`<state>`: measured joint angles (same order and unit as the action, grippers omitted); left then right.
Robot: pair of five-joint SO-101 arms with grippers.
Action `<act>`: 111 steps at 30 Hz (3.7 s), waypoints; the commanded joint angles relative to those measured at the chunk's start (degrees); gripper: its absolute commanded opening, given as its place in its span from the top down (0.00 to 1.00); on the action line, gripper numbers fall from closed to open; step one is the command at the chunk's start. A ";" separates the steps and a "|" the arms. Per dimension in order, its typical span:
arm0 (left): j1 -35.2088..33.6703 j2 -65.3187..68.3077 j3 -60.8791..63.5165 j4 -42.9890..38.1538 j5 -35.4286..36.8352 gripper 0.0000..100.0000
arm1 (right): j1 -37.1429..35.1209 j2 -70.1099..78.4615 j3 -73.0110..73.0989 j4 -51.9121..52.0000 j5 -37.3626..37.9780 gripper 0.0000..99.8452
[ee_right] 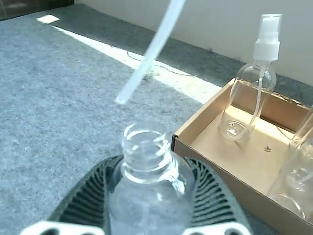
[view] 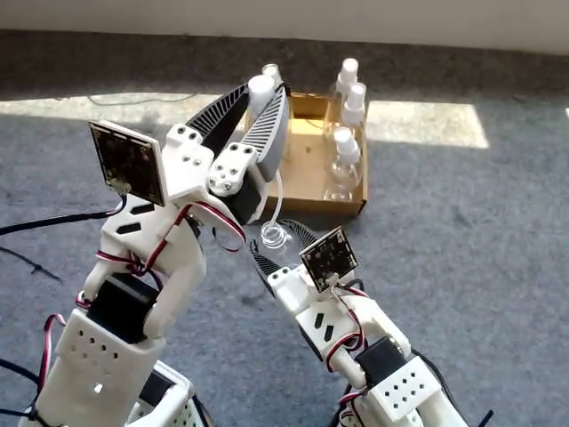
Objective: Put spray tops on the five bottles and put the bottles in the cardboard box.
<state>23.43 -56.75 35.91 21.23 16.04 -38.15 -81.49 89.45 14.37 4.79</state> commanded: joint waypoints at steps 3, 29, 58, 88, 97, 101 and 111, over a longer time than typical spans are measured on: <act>-0.13 0.13 1.80 -1.32 -0.70 0.99 | -0.40 -1.01 -1.19 0.13 -0.44 1.00; -2.07 0.22 11.47 -11.87 -0.70 0.99 | -0.48 -1.01 -1.10 0.22 -0.44 1.00; 5.93 -0.48 12.62 21.89 -5.01 0.99 | 5.93 -1.01 -1.27 0.04 -7.74 1.00; -0.84 -0.04 6.29 28.13 -14.51 0.82 | 5.85 -1.01 -0.84 0.04 -7.56 1.00; 3.56 -0.04 11.38 25.23 -15.47 0.82 | 5.58 -1.01 -0.84 0.04 -7.30 1.00; 5.67 -0.48 10.77 24.88 -18.64 0.82 | 5.58 -1.01 -1.10 0.04 -7.21 1.00; -8.13 -0.57 -5.32 34.73 -18.55 0.82 | 6.81 -1.01 -2.33 -1.45 -7.21 1.00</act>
<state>21.41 -56.75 38.99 50.95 -2.33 -32.70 -81.49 89.54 14.46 -2.51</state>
